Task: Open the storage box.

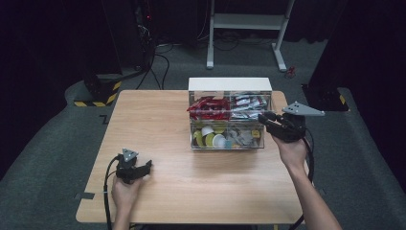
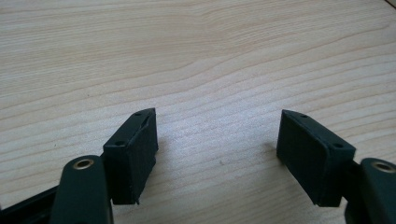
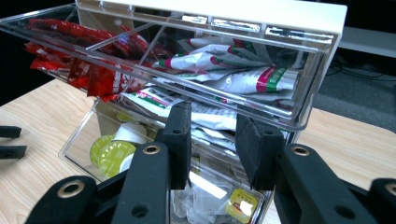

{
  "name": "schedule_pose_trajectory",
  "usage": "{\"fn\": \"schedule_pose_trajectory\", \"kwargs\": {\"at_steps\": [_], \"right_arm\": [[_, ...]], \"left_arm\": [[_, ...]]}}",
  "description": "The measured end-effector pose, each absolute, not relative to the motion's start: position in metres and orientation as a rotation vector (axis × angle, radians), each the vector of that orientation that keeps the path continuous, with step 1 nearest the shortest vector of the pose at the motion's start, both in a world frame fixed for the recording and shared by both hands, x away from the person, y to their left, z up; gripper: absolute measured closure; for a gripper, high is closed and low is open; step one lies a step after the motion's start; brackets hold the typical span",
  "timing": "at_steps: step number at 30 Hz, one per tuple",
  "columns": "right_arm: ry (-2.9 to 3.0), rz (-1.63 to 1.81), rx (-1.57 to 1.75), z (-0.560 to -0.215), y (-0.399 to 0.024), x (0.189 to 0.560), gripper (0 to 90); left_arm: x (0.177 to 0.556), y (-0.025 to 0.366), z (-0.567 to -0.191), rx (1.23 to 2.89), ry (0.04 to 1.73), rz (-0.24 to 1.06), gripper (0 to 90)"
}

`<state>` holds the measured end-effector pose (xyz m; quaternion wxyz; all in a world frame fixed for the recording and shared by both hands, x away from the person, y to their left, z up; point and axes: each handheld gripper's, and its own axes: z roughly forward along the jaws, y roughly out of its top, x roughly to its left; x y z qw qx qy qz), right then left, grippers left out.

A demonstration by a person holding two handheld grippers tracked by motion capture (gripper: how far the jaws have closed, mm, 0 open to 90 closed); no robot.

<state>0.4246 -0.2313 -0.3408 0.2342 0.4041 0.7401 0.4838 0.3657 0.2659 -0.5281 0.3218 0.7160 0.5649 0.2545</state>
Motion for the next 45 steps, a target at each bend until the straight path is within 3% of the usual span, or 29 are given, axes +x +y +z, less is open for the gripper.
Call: {"fn": "schedule_pose_trajectory", "kwargs": {"at_steps": [45], "right_arm": [[1.995,1.332,1.122,-0.308,-0.222,0.448,65.8]], "left_arm": [[0.366,0.265,-0.528,1.879,1.491,0.673,30.0]]}}
